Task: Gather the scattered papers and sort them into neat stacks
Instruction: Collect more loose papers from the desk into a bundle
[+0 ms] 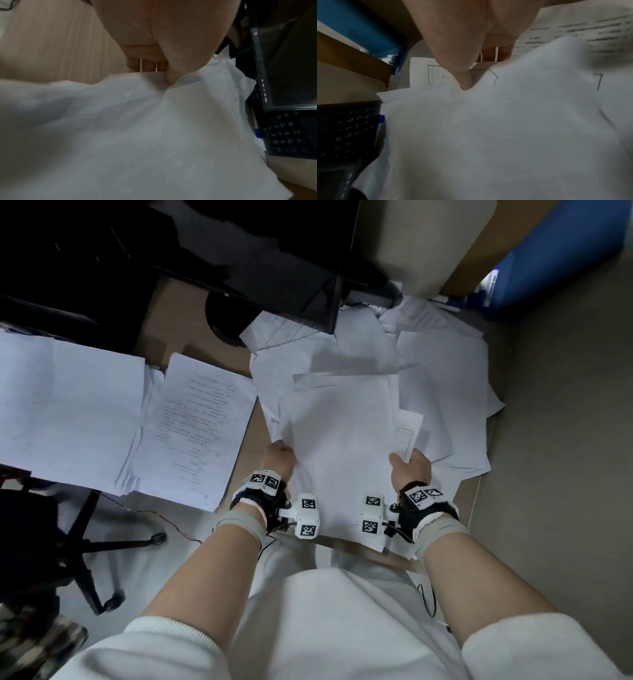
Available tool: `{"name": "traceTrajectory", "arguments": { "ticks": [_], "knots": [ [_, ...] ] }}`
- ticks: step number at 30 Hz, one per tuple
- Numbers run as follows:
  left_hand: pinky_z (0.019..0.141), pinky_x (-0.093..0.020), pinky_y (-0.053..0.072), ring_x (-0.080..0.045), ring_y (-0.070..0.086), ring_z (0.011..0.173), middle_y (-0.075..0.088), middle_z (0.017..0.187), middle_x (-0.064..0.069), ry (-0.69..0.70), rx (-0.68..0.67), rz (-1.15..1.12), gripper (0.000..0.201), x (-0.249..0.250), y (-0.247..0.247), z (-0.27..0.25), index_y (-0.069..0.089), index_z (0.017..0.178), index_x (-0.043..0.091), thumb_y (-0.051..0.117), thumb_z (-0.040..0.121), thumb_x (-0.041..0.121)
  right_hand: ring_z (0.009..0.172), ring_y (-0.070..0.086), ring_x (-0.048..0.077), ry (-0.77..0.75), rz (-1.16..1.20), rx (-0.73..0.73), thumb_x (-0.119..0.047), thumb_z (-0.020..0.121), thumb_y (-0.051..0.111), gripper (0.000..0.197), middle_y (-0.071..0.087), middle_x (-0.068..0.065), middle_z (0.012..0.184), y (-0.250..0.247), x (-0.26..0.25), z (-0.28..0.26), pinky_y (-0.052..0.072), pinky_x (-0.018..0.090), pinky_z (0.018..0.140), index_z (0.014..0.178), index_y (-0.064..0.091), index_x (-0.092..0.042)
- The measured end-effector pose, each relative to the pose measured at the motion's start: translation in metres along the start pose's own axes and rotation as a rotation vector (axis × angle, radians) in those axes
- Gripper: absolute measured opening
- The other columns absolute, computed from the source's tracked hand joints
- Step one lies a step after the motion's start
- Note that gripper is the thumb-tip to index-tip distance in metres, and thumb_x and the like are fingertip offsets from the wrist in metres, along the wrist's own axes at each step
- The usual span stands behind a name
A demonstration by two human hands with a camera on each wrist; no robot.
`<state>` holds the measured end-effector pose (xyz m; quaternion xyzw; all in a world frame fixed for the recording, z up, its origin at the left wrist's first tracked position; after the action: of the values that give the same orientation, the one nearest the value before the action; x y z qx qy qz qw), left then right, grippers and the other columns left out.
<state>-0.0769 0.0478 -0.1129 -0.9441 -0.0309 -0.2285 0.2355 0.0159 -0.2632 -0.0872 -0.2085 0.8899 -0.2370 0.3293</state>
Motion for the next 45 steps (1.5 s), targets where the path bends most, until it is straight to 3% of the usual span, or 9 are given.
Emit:
{"name": "traceTrajectory", "arguments": {
  "ticks": [6, 9, 14, 17, 20, 25, 31, 36, 45],
  "knots": [
    [0.072, -0.033, 0.046, -0.027, 0.057, 0.079, 0.058, 0.088, -0.009, -0.141, -0.123, -0.357, 0.027, 0.000, 0.003, -0.013, 0.056, 0.089, 0.012, 0.040, 0.102, 0.030, 0.109, 0.055, 0.023, -0.050, 0.078, -0.206, -0.022, 0.093, 0.063, 0.047, 0.056, 0.003, 0.127, 0.038, -0.049, -0.006, 0.042, 0.029, 0.091, 0.134, 0.046, -0.008],
    [0.094, -0.043, 0.049, -0.035, 0.064, 0.102, 0.062, 0.106, -0.012, -0.136, -0.170, -0.308, 0.056, 0.003, 0.005, -0.008, 0.061, 0.104, 0.015, 0.051, 0.086, 0.067, 0.128, 0.047, 0.028, 0.038, 0.024, -0.225, -0.027, 0.087, 0.070, 0.078, 0.042, 0.007, 0.145, 0.054, -0.044, -0.007, 0.038, 0.036, 0.104, 0.149, 0.026, -0.010],
    [0.083, -0.036, 0.052, -0.038, 0.061, 0.114, 0.063, 0.125, -0.020, -0.078, -0.168, -0.070, 0.046, 0.000, 0.005, 0.004, 0.054, 0.131, -0.001, 0.064, 0.095, 0.026, 0.111, 0.060, 0.030, 0.116, -0.015, -0.224, -0.029, 0.077, 0.076, 0.062, 0.059, 0.006, 0.121, 0.066, -0.027, 0.001, 0.049, 0.036, 0.088, 0.129, 0.048, -0.011],
    [0.097, -0.050, 0.054, -0.039, 0.064, 0.108, 0.066, 0.120, -0.022, -0.069, -0.204, -0.075, 0.043, 0.004, 0.006, 0.005, 0.056, 0.125, -0.003, 0.067, 0.087, 0.014, 0.093, 0.065, 0.028, 0.102, -0.048, -0.285, -0.030, 0.075, 0.077, 0.037, 0.068, 0.004, 0.101, 0.072, -0.032, -0.002, 0.053, 0.037, 0.086, 0.104, 0.062, -0.013],
    [0.091, -0.050, 0.056, -0.040, 0.066, 0.102, 0.068, 0.111, -0.022, -0.061, -0.199, -0.088, 0.052, 0.012, -0.004, 0.009, 0.061, 0.112, -0.003, 0.069, 0.065, 0.018, 0.095, 0.065, 0.032, 0.096, -0.071, -0.253, -0.045, 0.058, 0.075, 0.054, 0.071, 0.003, 0.099, 0.075, -0.037, 0.002, 0.054, 0.046, 0.091, 0.104, 0.067, -0.019],
    [0.059, -0.025, 0.044, -0.024, 0.058, 0.075, 0.063, 0.091, -0.012, -0.032, -0.136, -0.118, 0.034, 0.026, -0.025, 0.027, 0.062, 0.111, -0.006, 0.066, 0.081, 0.008, 0.081, 0.058, 0.026, 0.022, -0.011, -0.225, -0.015, 0.086, 0.066, 0.015, 0.062, 0.001, 0.083, 0.073, -0.079, -0.007, 0.046, 0.028, 0.071, 0.099, 0.062, -0.009],
    [0.116, -0.039, 0.033, -0.028, 0.040, 0.134, 0.027, 0.154, -0.005, -0.066, 0.072, -0.066, 0.041, 0.025, -0.059, 0.050, 0.063, 0.126, 0.019, 0.068, 0.086, 0.023, 0.101, 0.062, 0.028, -0.083, -0.081, -0.225, -0.020, 0.080, 0.068, 0.041, 0.067, 0.006, 0.112, 0.094, -0.122, 0.006, 0.051, 0.039, 0.094, 0.120, 0.063, -0.010],
    [0.086, -0.042, 0.057, -0.028, 0.067, 0.091, 0.069, 0.112, -0.015, -0.007, -0.055, -0.047, 0.055, 0.035, -0.044, 0.054, 0.067, 0.113, 0.004, 0.069, 0.069, 0.038, 0.106, 0.064, 0.030, -0.006, -0.102, -0.285, -0.027, 0.069, 0.077, 0.064, 0.066, 0.009, 0.119, 0.115, -0.114, 0.011, 0.053, 0.042, 0.095, 0.127, 0.057, -0.007],
    [0.076, -0.033, 0.055, -0.030, 0.068, 0.091, 0.071, 0.103, -0.014, 0.109, -0.095, -0.136, 0.034, 0.056, -0.029, 0.036, 0.065, 0.119, 0.000, 0.064, 0.086, 0.001, 0.102, 0.059, 0.022, 0.087, -0.010, -0.344, -0.020, 0.085, 0.076, 0.051, 0.064, 0.009, 0.115, 0.087, -0.094, -0.006, 0.042, 0.027, 0.084, 0.127, 0.056, -0.001]
  ]
}}
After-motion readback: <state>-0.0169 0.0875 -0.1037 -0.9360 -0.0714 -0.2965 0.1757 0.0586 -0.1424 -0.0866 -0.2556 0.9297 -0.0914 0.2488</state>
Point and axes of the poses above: each hand's wrist, its own z-axis towards the middle knuckle, its own y-axis out of the palm, x = y × z, the point moved 10 cm from there along z, towards the middle knuckle
